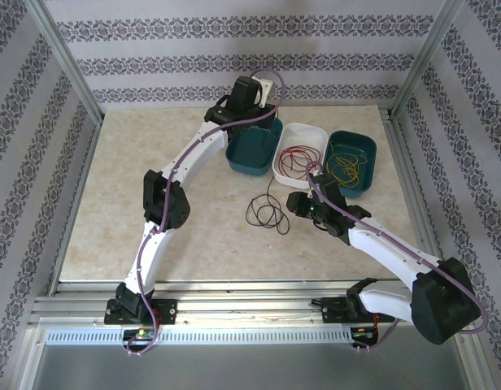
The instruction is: Untangle the cables
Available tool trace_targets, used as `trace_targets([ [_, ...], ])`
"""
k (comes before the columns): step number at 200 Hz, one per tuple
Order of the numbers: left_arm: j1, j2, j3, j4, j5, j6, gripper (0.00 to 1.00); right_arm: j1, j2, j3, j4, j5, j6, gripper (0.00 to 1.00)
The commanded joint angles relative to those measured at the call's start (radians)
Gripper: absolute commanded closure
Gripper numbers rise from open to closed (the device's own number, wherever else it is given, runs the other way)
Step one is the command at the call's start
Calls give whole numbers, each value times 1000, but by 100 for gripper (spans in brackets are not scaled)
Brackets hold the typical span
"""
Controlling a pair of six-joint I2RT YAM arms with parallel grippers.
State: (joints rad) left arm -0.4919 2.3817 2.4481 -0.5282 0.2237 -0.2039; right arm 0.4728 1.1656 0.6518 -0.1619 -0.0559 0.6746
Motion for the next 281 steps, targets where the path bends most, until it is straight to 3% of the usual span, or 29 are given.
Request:
trace_targets([
  [1,4,1,-10,-6,-4,-54,100,-8,-12,-9,-7,18,-3,62],
  [44,20,-97,-240,141,-46,-98,100,-8,-7,-11,-3,16,-4,62],
  [92,79,-167,-460,330,-16,-157,100,-10,-3,-15,6,10,-2,62],
  [162,108,-61,-396,248,-38,-162,97,-10,3,-12,9,13,1,61],
  [204,107,23,-305,164,-62,-152,84,-11,2,-4,9,22,-1,56],
  [252,99,3,-325,145,-127,-111,72,-14,5,-1,7,26,2,55],
  [266,96,-20,-348,156,-140,-102,63,-16,8,-3,6,28,4,55],
  [281,93,-51,-371,166,-161,-93,43,-17,16,-3,5,27,8,54],
])
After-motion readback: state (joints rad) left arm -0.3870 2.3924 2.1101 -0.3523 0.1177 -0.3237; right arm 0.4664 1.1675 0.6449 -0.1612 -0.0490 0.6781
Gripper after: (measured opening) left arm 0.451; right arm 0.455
